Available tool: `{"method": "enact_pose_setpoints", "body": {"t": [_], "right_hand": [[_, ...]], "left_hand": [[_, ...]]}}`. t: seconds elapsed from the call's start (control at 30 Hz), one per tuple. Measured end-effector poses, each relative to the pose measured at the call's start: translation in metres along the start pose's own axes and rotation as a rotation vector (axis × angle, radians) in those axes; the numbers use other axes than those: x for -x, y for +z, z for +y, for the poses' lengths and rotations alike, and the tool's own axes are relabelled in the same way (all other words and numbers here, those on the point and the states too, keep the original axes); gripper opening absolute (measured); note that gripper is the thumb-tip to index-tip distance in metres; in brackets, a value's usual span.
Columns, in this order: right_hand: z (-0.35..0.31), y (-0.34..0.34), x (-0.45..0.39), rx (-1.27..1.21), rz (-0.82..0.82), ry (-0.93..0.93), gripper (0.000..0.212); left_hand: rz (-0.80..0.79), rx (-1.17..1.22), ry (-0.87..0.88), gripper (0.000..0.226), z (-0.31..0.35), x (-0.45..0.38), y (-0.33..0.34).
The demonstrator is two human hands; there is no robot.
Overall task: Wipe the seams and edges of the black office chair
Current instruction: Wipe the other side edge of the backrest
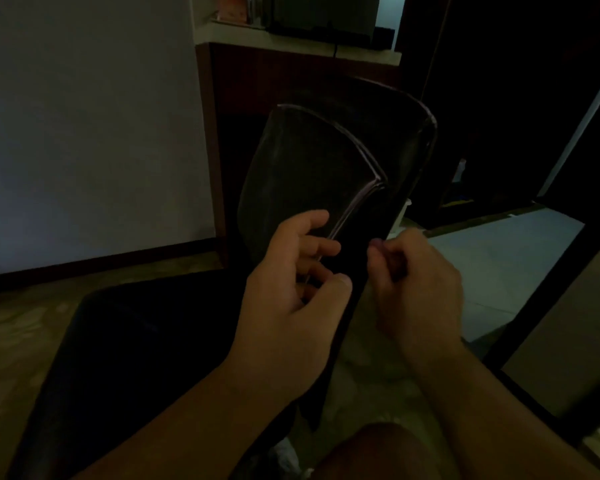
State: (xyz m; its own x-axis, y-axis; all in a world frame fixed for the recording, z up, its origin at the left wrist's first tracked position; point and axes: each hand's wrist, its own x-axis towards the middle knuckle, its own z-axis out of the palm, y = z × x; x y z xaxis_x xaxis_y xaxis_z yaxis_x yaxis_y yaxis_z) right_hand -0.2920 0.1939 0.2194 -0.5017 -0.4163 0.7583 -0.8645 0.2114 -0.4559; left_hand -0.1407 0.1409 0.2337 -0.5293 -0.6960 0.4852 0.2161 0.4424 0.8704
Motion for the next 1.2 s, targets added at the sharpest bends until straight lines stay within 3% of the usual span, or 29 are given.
{"method": "enact_pose_setpoints", "body": {"t": [0.1,0.2,0.3,0.57,0.63,0.77,0.87,0.97,1.1,1.2], "right_hand": [[0.004,0.010,-0.012,-0.069,0.019,0.150,0.021],[0.000,0.020,-0.010,-0.125,0.025,0.177,0.017],[-0.002,0.034,0.007,-0.176,-0.036,0.181,0.018],[0.016,0.085,0.044,-0.326,-0.178,0.437,0.018],[0.022,0.101,0.055,-0.349,-0.219,0.572,0.015],[0.034,0.135,0.071,-0.564,-0.295,1.108,0.018],[0.042,0.155,0.073,-0.737,-0.380,1.469,0.010],[0.054,0.184,0.080,-0.808,-0.490,1.645,0.007],[0.071,0.222,0.088,-0.791,-0.551,1.683,0.017],[0.094,0.238,0.087,-0.780,-0.592,1.640,0.029]], "left_hand": [[0.028,-0.021,-0.060,0.050,-0.014,0.000,-0.006],[0.046,-0.043,-0.123,0.049,-0.028,0.000,-0.013],[0.058,-0.068,-0.179,0.054,-0.043,0.000,-0.018],[0.062,-0.176,-0.312,0.052,-0.091,-0.002,-0.032],[0.035,-0.238,-0.355,0.051,-0.106,-0.003,-0.036],[-0.042,-0.340,-0.434,0.046,-0.144,-0.015,-0.049],[-0.158,-0.479,-0.485,0.047,-0.180,-0.025,-0.056],[-0.365,-0.762,-0.544,0.057,-0.223,-0.034,-0.061],[-0.772,-1.139,-0.578,0.089,-0.282,-0.042,-0.067],[-0.879,-1.312,-0.640,0.109,-0.311,-0.047,-0.069]]}}
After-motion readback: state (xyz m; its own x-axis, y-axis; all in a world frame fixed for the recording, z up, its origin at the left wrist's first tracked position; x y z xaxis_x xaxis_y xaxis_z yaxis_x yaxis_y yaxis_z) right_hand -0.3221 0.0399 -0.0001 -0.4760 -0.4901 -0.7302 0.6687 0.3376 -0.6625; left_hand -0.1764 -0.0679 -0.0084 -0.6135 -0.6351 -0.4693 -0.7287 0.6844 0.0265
